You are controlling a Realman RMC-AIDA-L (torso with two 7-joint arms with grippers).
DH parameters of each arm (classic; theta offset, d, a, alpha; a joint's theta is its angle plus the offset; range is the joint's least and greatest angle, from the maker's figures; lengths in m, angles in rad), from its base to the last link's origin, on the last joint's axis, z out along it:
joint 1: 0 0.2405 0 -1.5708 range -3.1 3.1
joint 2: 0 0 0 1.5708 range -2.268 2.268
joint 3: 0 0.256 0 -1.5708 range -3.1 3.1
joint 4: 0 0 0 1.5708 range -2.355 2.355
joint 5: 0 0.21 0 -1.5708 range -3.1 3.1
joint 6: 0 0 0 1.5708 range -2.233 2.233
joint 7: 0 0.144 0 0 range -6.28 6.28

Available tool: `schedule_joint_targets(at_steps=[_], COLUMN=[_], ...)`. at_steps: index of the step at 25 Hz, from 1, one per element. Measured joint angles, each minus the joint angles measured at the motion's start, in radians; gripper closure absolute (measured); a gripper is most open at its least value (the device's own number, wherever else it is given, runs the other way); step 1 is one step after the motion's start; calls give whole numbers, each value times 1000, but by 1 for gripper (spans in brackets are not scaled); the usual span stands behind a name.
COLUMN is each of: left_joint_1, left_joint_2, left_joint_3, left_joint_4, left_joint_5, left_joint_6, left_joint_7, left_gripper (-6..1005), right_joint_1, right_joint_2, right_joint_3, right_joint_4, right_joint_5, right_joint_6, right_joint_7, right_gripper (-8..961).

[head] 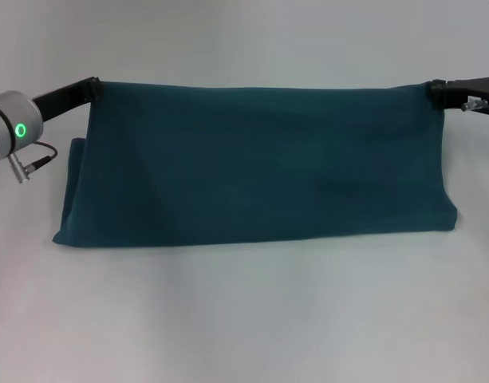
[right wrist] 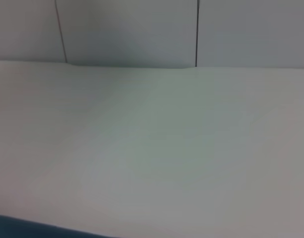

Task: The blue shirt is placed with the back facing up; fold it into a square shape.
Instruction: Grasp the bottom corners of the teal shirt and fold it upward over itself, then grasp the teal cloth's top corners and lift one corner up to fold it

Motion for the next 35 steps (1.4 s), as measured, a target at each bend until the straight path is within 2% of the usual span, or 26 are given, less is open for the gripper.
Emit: schedule_joint_targets(at_steps=[6,8,12,13,16,22,25,28,32,35], left_joint_1=[3,6,11,14,23,65,109,153,207,244], left_joint_2=[-20,-23,-28,-30,-31,-18,-8,-8,-12,-15], left_joint_3=[2,2,2,2,2,39,71,76,92,114], left_joint_4=[4,1,0,0,1,9,21,61,105,122], left_joint_5=[-47,-69,-85,-87,-95,-96,-96,-96,-90,-89], left_joint_6=[-54,-75,-99,-106,-112,-24,64,147,235,251], left_joint_7=[22,25,29,32,35,36,36,36,37,38], left_gripper=[971,957,811,774,511,396,338,283,213,213], right_joint_1=[-6,-8,-13,-16,-32,-91,-130,-171,-212,-236], right_joint_2=[7,9,9,8,-4,-43,-49,-49,-65,-82], right_joint_3=[-30,-28,-24,-23,-20,-22,-27,-31,-36,-48], right_joint_4=[-9,-15,-24,-26,-28,-39,-69,-108,-121,-131], right_joint_5=[1,2,2,4,30,103,102,98,94,90], right_joint_6=[14,29,45,42,12,-192,-286,-385,-504,-580], right_joint_7=[-1,-1,3,7,16,75,152,226,313,374], right_gripper=[916,868,771,721,571,275,212,149,156,156])
